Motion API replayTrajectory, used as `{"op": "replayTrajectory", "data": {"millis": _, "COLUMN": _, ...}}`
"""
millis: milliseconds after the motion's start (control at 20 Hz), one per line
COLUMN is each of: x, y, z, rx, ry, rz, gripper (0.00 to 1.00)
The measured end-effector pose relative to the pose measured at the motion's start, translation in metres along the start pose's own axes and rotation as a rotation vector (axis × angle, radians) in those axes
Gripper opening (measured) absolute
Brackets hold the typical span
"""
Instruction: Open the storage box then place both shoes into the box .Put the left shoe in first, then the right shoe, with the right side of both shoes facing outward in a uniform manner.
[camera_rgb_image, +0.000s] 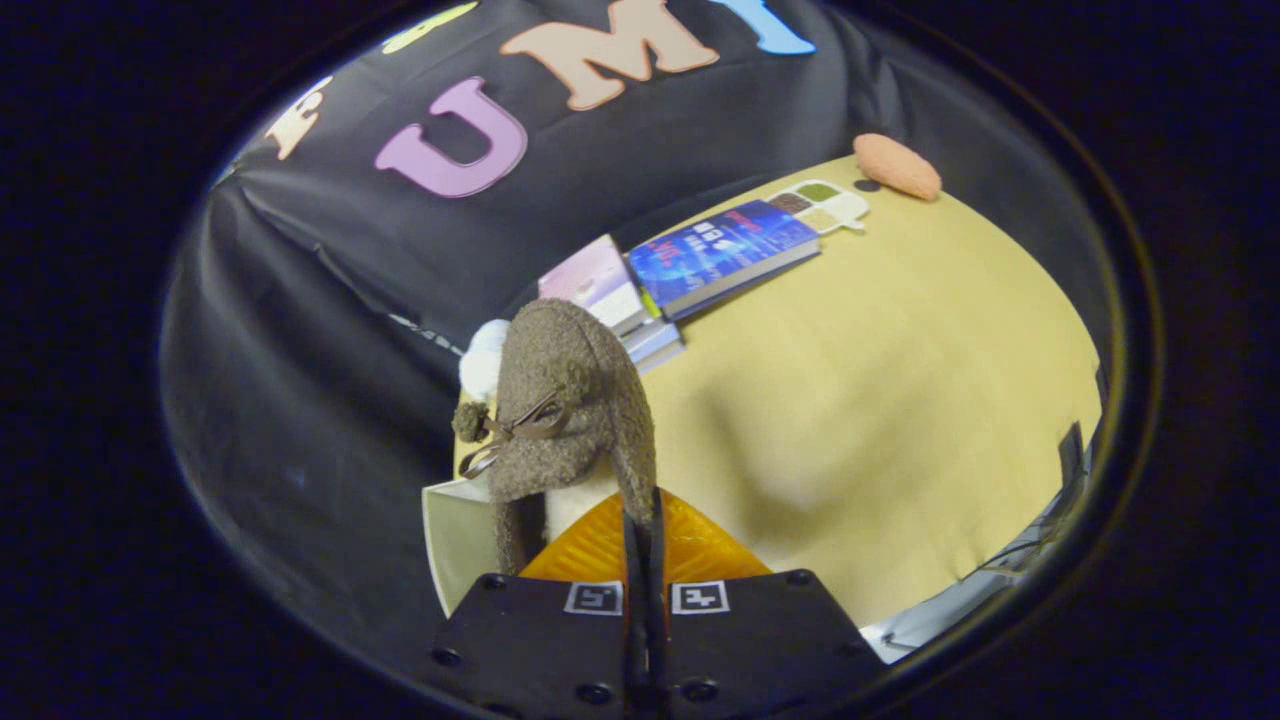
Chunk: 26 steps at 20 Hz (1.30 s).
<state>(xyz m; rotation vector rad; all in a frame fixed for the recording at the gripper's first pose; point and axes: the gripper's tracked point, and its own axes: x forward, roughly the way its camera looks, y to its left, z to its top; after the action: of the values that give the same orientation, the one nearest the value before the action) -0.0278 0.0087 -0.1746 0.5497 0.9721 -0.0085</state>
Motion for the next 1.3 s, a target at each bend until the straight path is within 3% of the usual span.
{"op": "replayTrajectory", "data": {"millis": 300, "x": 0.001, "y": 0.066, "z": -0.043, "rx": -0.033, "ry": 0.080, "rz": 0.073, "gripper": 0.04}}
{"op": "replayTrajectory", "data": {"millis": 700, "x": 0.014, "y": 0.072, "z": -0.094, "rx": -0.039, "ry": 0.156, "rz": 0.018, "gripper": 0.04}}
{"op": "replayTrajectory", "data": {"millis": 1300, "x": 0.021, "y": 0.077, "z": -0.078, "rx": 0.014, "ry": 0.114, "rz": 0.038, "gripper": 0.07}}
